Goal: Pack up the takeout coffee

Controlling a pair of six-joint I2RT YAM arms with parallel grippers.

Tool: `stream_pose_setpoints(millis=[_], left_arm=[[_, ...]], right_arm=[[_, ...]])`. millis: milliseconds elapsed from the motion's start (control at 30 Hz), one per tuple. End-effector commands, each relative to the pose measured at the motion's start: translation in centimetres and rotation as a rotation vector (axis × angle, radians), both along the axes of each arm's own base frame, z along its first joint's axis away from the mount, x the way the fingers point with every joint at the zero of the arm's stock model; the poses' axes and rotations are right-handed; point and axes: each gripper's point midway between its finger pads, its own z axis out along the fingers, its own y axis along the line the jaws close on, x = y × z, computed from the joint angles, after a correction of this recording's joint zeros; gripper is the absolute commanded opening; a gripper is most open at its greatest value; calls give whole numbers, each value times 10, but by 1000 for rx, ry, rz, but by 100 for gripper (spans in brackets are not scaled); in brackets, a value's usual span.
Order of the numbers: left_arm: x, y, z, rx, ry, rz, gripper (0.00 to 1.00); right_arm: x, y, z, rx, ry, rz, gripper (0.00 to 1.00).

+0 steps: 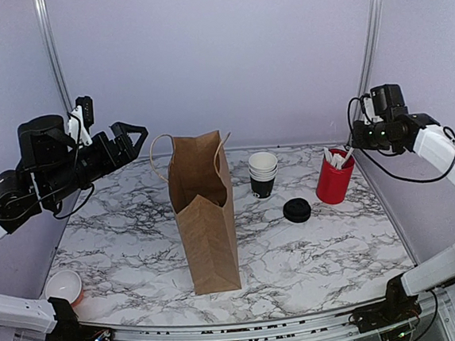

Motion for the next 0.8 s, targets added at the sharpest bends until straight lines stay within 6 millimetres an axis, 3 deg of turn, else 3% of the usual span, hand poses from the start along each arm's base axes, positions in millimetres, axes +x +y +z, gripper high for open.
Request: stream_pose_setpoints(millis=[0,233,433,767], left_arm=[[1,-1,0,-2,2,-7,99],[1,-2,-1,-2,3,-12,99],[1,-1,-1,0,1,-10,99],[3,-5,-2,0,4,-17,99]], right_arm=[[-7,2,52,-11,-95,6,0],[-18,17,87,-24,-137,32,0],[-33,21,108,-24,-165,42,0],[-56,22,159,4,-267,58,0]])
